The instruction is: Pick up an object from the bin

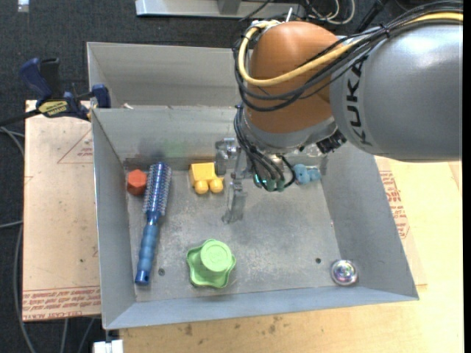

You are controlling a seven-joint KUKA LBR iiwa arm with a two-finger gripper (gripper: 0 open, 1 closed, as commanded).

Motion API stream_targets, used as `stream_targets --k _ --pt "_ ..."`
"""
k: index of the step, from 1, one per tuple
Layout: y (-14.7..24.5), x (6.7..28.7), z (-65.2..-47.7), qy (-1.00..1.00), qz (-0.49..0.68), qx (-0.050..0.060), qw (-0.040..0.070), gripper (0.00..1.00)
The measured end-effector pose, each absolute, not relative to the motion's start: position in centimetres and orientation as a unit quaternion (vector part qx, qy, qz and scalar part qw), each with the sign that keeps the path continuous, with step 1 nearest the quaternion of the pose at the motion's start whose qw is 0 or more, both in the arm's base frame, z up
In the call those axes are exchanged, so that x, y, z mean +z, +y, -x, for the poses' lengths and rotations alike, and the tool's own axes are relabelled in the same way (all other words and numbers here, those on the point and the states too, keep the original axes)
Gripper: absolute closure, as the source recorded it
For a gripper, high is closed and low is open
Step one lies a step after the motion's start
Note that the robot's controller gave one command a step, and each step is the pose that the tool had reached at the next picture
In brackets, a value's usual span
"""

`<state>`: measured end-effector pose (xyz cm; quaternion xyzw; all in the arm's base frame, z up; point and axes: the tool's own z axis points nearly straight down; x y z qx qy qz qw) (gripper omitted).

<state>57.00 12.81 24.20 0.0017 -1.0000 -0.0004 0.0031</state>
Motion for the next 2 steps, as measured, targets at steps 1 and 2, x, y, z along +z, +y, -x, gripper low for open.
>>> stream_targets --k 1,2 --pt "15.3 9.2 -52.1 -1.0 -0.021 -0.001 -0.002 0.0" --pt "6.5 7.1 -51.3 -1.0 -0.021 0.0 -0.001 0.0"
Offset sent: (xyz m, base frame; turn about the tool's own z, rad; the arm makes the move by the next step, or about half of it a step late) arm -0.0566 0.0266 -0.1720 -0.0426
